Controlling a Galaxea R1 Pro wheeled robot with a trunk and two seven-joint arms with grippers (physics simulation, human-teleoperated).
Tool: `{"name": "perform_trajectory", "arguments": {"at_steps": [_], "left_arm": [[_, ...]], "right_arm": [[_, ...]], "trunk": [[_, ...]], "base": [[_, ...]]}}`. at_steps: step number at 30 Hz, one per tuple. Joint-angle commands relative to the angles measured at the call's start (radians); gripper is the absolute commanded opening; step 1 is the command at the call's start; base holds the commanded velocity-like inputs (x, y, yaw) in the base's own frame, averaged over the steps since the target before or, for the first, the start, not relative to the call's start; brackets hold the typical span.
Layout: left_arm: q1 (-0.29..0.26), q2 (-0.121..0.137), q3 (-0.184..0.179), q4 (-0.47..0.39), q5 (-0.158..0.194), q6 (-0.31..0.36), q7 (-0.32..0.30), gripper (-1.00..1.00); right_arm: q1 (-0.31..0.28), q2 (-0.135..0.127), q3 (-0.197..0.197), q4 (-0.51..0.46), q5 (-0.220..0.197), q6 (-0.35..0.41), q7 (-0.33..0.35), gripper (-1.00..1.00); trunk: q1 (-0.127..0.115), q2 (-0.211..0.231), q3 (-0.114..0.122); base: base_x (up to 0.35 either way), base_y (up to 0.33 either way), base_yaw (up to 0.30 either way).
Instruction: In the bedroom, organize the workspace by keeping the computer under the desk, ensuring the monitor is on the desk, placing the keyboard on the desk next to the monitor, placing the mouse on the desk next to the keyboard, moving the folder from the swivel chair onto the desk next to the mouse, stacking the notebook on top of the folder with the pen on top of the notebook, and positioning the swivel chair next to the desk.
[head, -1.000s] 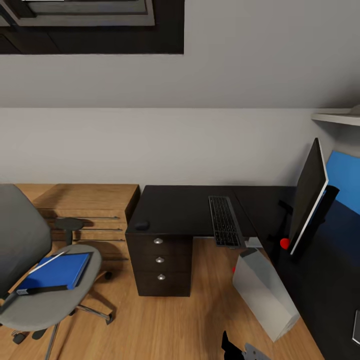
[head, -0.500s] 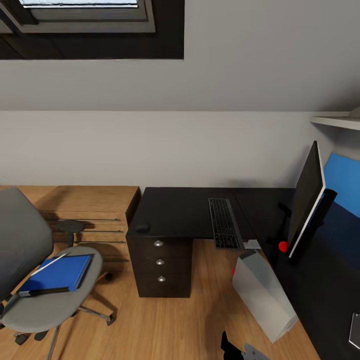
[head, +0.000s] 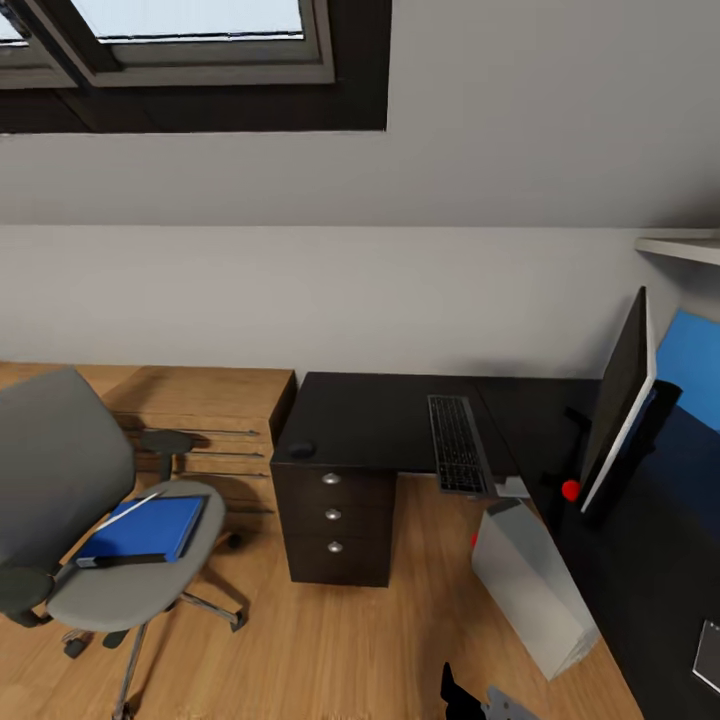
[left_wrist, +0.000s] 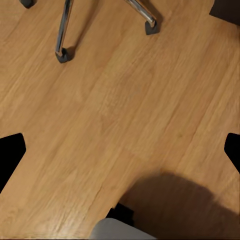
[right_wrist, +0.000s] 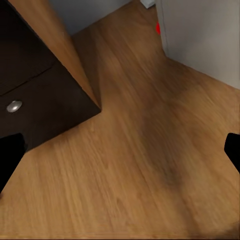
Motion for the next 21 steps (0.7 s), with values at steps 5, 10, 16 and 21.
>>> {"name": "perform_trajectory", "arguments": {"at_steps": [5, 10, 16, 21], "left_arm": [[0.000, 0.001, -0.003, -0.002, 0.009, -0.002, 0.006, 1.00], [0.000, 0.001, -0.004, -0.002, 0.010, -0.002, 0.006, 1.00], [0.000, 0.002, -0.004, -0.001, 0.010, -0.002, 0.006, 1.00], [0.000, 0.002, -0.004, 0.000, 0.011, -0.002, 0.006, 1.00]], "right_arm": [[-0.001, 0.000, 0.007, 0.001, -0.011, -0.004, 0.001, 1.00], [-0.001, 0.000, 0.008, 0.001, -0.006, -0.005, 0.001, 1.00], [-0.001, 0.000, 0.007, 0.001, 0.030, -0.006, 0.001, 1.00], [-0.001, 0.000, 0.006, 0.001, 0.067, -0.006, 0.001, 1.00]], "trunk": [[-0.020, 0.035, 0.012], [-0.039, 0.070, 0.024], [-0.062, 0.112, 0.037], [-0.081, 0.147, 0.051]], "base": [[-0.293, 0.000, 0.251], [-0.323, 0.000, 0.247], [-0.333, 0.000, 0.241], [-0.336, 0.000, 0.128]]}}
